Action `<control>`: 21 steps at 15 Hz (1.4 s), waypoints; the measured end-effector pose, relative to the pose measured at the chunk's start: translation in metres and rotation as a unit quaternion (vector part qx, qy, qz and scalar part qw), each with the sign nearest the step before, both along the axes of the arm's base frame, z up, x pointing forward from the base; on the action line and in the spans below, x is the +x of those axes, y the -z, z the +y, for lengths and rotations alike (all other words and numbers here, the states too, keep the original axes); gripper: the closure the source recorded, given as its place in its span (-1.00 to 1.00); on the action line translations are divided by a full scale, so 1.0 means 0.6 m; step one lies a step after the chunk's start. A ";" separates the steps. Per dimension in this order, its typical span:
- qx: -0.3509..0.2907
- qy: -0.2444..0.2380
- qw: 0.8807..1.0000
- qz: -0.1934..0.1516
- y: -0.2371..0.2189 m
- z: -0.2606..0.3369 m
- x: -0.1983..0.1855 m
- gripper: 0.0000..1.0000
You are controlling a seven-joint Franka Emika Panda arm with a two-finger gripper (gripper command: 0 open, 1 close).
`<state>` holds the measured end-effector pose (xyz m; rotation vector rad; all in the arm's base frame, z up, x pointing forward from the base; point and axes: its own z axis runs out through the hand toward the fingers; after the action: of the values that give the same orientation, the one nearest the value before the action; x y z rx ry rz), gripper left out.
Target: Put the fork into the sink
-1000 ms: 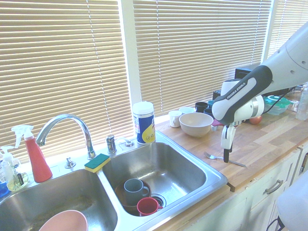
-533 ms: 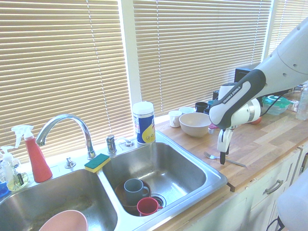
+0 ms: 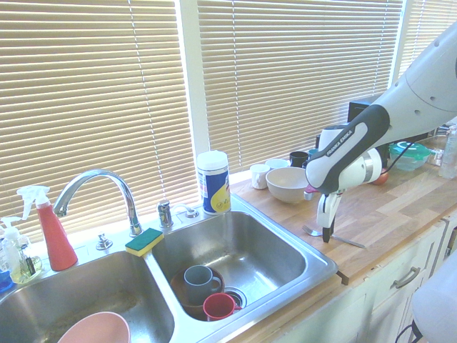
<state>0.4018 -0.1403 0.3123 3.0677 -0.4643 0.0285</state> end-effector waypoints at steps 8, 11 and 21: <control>0.006 0.014 1.000 -0.003 -0.001 -0.005 -0.001 1.00; 0.024 0.057 0.998 0.004 -0.009 -0.009 0.003 1.00; -0.024 0.219 0.975 -0.037 -0.237 0.163 0.100 1.00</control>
<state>0.4616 -0.0424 0.4548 2.8508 -1.1131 0.1373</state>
